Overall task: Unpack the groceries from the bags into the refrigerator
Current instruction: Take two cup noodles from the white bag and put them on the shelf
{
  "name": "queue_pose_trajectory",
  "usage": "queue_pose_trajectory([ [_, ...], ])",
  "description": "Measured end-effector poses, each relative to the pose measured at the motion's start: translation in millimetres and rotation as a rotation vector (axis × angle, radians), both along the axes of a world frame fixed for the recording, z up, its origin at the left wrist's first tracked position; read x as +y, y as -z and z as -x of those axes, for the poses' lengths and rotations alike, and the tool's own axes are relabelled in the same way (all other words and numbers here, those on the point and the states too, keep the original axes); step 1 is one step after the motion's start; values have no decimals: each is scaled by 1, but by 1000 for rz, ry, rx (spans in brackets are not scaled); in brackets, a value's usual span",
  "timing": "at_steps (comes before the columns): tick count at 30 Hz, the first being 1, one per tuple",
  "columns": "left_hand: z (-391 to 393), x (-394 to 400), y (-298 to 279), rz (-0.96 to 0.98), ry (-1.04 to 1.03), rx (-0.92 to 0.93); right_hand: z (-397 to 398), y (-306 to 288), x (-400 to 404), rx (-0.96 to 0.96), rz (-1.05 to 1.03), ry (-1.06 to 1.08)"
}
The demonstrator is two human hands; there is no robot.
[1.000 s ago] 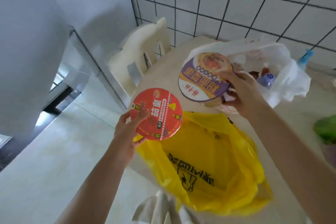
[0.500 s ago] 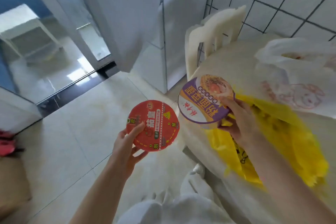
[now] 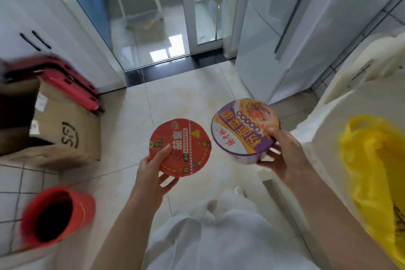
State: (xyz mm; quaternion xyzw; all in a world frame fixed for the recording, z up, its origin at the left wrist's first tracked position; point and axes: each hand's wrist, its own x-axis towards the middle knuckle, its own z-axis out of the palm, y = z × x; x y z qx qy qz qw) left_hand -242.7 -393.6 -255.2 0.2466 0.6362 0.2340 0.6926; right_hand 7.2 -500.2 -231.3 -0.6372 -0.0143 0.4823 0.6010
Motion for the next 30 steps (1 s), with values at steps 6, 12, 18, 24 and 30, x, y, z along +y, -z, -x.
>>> queue_pose_trajectory([
  [6,16,51,3,5,-109,-27,16,6,66,43,8,-91],
  [12,-2,132,4,-23,-124,-46,2,12,146,65,-9,-104],
  [18,-35,228,-1,-38,-152,-43,-25,9,237,75,-45,-109],
  [24,-75,313,-9,-40,-149,-55,-57,-1,312,98,-67,-70],
  [30,-118,392,-9,-25,-69,-70,-88,-6,372,96,-62,29],
])
